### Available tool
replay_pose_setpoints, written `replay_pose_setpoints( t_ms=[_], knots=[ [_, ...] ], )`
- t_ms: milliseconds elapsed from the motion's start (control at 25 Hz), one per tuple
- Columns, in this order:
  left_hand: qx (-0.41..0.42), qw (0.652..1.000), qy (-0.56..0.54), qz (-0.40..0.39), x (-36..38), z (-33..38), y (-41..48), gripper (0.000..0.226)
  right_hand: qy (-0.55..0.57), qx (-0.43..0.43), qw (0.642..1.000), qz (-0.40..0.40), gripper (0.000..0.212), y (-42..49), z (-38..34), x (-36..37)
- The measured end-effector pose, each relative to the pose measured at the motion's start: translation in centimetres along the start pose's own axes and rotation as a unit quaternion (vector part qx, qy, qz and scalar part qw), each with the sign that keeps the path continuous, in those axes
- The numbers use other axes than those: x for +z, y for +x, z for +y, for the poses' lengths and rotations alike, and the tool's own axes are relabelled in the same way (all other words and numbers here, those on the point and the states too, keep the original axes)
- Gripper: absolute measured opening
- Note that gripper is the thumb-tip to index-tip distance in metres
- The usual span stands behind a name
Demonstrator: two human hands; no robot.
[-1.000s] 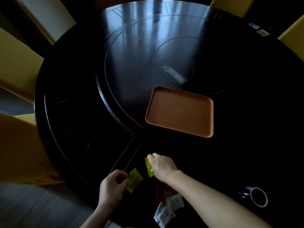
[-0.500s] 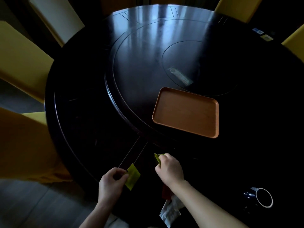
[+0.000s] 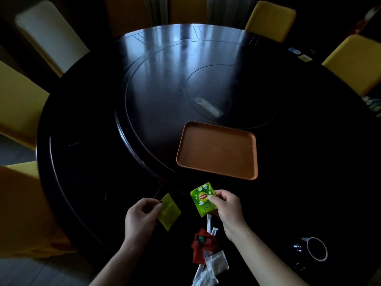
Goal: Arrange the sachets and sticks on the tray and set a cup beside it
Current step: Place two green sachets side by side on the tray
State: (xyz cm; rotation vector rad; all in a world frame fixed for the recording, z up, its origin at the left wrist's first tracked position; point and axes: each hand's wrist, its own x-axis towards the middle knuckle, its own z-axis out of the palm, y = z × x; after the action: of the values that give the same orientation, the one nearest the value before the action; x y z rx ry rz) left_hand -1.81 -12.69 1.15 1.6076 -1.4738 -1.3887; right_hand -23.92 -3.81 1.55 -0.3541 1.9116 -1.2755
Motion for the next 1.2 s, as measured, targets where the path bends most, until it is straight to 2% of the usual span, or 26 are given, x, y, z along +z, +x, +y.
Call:
replay_pose_setpoints(
  t_ms=[280,440,560,760,920,1080,1200],
  knots=[
    [0.035,0.999,0.001,-0.015,5.2,7.0,5.5,0.009,0.034,-0.003,0.999,0.032,0.008,4.5,-2.6,-3.0],
    [0.103,0.992,0.065,0.040,9.4,11.7,10.2,0.008,0.013,0.001,0.999,0.049,0.012,8.8,-4.8,-3.9],
    [0.148,0.978,0.139,0.044,12.9,14.0,13.2,0.007,-0.016,-0.014,0.997,0.068,0.016,12.7,-6.5,-4.3],
    [0.211,0.950,0.230,0.017,17.2,13.8,15.3,0.007,-0.037,-0.004,0.996,0.081,0.014,17.3,-6.9,-5.2],
    [0.215,0.953,0.211,-0.038,20.5,13.2,15.7,0.019,-0.008,0.021,0.993,0.120,0.017,18.2,-5.6,-6.3],
    [0.202,0.953,0.201,-0.105,22.3,12.6,16.2,0.035,-0.041,0.010,0.990,0.135,0.017,18.3,-4.9,-7.6],
    [0.220,0.945,0.218,-0.101,21.7,11.7,16.1,0.036,-0.057,-0.002,0.989,0.139,0.019,18.4,-4.8,-7.8]
  ],
)
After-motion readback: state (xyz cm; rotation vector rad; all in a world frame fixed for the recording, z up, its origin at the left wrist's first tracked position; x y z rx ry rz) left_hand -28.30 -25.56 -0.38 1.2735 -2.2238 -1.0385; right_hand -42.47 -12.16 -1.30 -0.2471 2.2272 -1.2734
